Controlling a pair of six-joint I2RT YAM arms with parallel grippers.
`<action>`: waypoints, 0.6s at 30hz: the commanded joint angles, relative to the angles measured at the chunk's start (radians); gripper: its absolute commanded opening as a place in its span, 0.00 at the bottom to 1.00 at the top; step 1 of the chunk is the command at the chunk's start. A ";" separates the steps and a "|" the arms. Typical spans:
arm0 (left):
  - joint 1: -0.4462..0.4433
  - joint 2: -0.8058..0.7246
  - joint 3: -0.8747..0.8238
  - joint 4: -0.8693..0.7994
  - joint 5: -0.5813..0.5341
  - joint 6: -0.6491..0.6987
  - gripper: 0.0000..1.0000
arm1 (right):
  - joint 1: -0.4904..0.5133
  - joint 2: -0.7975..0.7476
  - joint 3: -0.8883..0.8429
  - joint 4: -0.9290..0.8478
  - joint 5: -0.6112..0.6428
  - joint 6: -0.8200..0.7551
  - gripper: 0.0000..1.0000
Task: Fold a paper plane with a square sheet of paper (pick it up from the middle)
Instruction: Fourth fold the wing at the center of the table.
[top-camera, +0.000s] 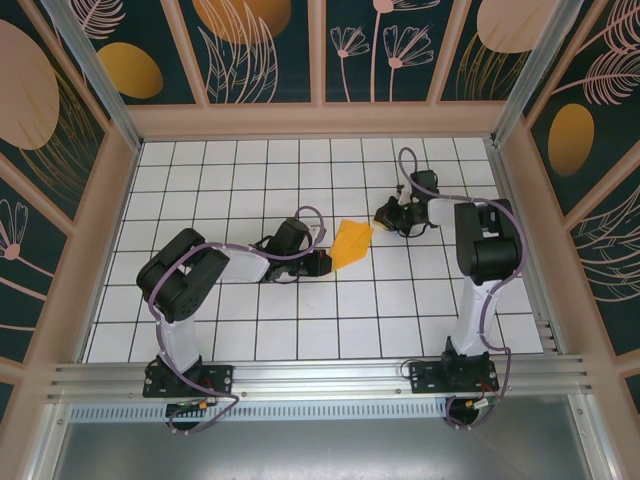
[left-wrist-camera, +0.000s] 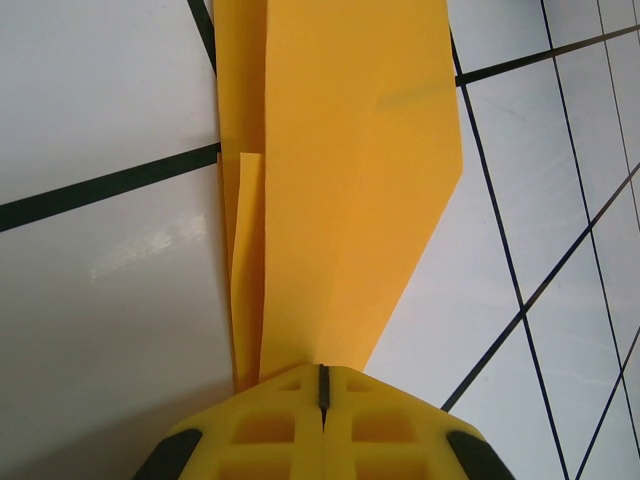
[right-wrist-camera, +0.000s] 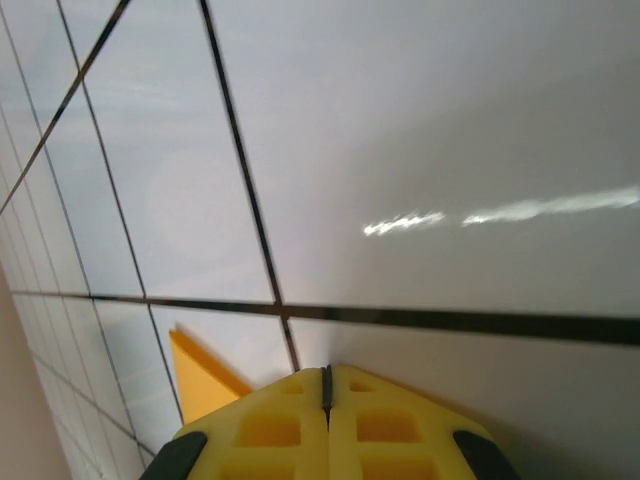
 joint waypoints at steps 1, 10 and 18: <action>-0.003 0.055 -0.011 -0.144 -0.013 -0.008 0.00 | -0.011 -0.014 0.035 -0.051 0.064 -0.030 0.04; -0.003 -0.041 0.127 -0.124 0.011 -0.049 0.20 | 0.025 -0.308 -0.199 -0.017 0.104 0.086 0.28; -0.001 -0.070 0.188 -0.115 -0.153 -0.066 0.32 | 0.198 -0.450 -0.377 0.060 0.178 0.255 0.47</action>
